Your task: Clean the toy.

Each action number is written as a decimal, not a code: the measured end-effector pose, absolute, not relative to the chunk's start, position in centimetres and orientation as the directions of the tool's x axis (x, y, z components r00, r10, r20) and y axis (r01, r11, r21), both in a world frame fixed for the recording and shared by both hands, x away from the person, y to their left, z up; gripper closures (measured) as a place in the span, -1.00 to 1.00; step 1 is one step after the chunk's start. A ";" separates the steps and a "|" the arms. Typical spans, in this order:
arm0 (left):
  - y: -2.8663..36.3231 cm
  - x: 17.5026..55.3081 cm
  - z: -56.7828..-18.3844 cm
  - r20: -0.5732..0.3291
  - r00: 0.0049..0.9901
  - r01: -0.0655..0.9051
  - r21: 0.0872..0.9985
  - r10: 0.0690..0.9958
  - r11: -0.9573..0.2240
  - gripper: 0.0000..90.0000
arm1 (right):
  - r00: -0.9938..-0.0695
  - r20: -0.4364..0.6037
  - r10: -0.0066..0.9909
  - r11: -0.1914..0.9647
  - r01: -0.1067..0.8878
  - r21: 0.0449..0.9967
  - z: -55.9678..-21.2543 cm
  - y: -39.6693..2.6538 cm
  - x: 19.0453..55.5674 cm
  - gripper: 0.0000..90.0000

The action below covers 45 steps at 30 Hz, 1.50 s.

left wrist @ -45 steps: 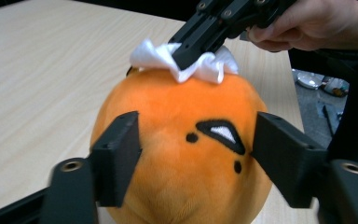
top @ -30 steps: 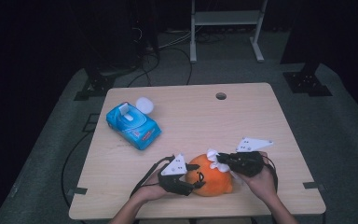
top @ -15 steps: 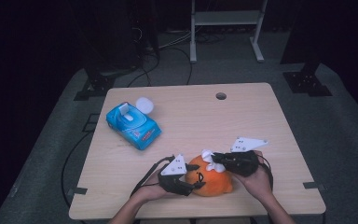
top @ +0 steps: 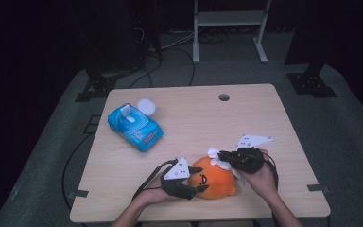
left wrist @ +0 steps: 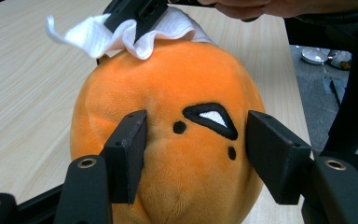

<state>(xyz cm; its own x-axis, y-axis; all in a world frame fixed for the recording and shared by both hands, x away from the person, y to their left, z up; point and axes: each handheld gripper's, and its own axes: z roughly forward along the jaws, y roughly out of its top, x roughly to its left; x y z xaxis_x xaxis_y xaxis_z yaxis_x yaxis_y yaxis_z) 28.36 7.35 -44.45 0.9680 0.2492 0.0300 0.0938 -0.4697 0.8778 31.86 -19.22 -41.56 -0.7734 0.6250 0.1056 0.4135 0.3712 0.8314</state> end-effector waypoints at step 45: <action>9.2 31.3 -45.7 -0.147 0.878 0.310 0.900 0.456 -0.306 -0.11 | -0.770 0.147 0.621 0.358 0.445 0.821 -42.1 -22.1 30.3 0.87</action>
<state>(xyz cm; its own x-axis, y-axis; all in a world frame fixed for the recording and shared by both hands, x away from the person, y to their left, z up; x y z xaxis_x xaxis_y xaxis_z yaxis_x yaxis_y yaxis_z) 31.34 9.19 -45.65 0.8777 0.4561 -0.1470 0.3095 -0.3056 0.9004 30.33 -22.15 -42.05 -0.7696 0.6215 0.1466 0.4452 0.3578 0.8208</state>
